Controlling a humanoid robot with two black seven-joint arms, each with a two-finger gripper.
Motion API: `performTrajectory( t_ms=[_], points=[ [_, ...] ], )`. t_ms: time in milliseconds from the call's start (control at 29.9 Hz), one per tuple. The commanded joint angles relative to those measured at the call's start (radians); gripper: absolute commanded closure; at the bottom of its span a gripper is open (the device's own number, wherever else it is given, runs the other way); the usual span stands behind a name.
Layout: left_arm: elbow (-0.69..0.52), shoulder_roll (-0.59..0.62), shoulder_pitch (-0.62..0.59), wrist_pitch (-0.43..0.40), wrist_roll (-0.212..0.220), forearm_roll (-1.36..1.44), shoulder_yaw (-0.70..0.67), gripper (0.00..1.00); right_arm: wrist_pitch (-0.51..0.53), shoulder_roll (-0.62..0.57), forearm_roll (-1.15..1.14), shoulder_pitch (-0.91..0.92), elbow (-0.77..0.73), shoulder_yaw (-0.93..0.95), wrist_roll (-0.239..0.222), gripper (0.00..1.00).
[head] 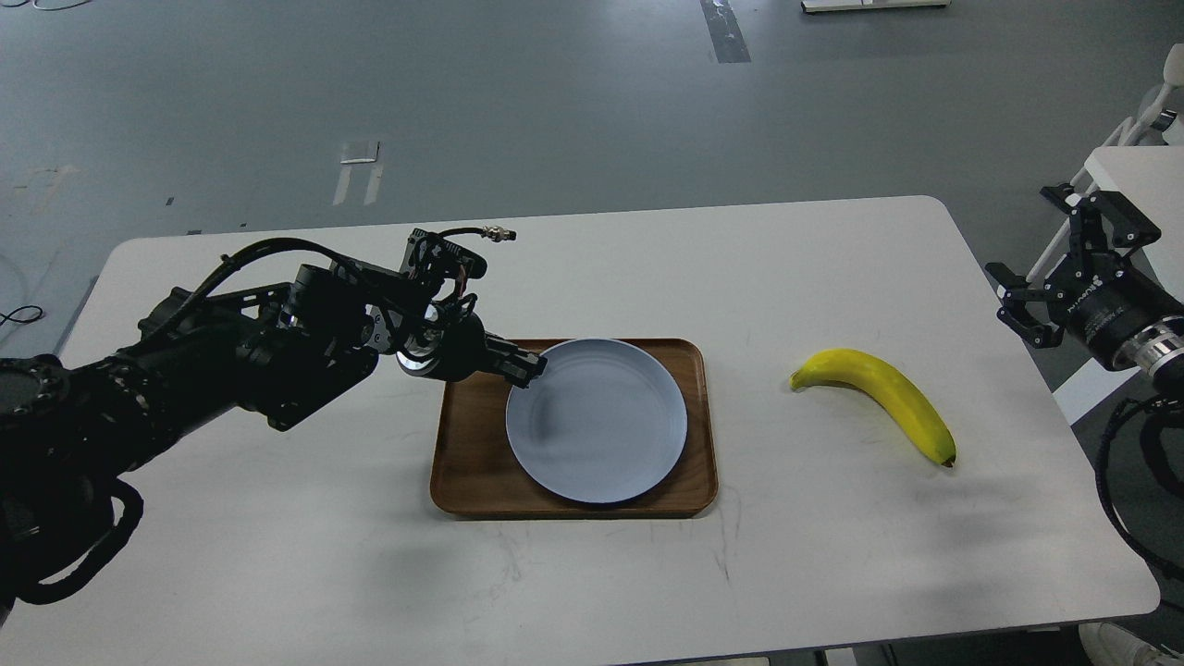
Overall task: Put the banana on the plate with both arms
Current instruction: 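Release the plate and withdraw the left gripper away from the tray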
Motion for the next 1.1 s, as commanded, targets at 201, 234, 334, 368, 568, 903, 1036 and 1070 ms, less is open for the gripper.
performTrajectory(
  t_ms=[201, 234, 334, 368, 568, 903, 1036, 1070],
  points=[
    [0.008, 0.023, -0.048, 0.016, 0.000, -0.325, -0.018, 0.00, 0.000, 0.002, 0.000, 0.002, 0.000, -0.002, 0.000, 0.00],
    [0.010, 0.034, -0.055, 0.018, 0.000, -0.395, -0.017, 0.00, 0.000, 0.002, -0.002, 0.003, 0.000, -0.002, 0.000, 0.00],
    [0.004, 0.088, -0.069, 0.010, 0.000, -0.682, -0.021, 0.00, 0.000, 0.003, 0.000, 0.006, 0.000, -0.002, 0.000, 0.00],
    [-0.001, 0.114, -0.071, 0.006, 0.000, -0.845, -0.021, 0.00, 0.000, 0.003, -0.002, 0.008, 0.000, -0.003, 0.000, 0.00],
    [-0.003, 0.258, -0.034, -0.037, 0.000, -1.375, -0.024, 0.00, 0.000, 0.005, -0.002, 0.008, 0.000, -0.011, 0.000, 0.00],
    [-0.001, 0.407, 0.316, -0.077, 0.000, -1.518, -0.464, 0.00, 0.000, -0.004, -0.063, 0.037, 0.011, -0.015, 0.000, 0.00],
    [-0.003, 0.431, 0.368, -0.077, 0.000, -1.518, -0.532, 0.00, 0.000, -0.004, -0.236, 0.080, 0.015, -0.017, 0.000, 0.00],
    [-0.003, 0.431, 0.368, -0.077, 0.000, -1.520, -0.532, 0.00, 0.000, -0.006, -0.320, 0.107, 0.017, -0.018, 0.000, 0.00]
  ],
)
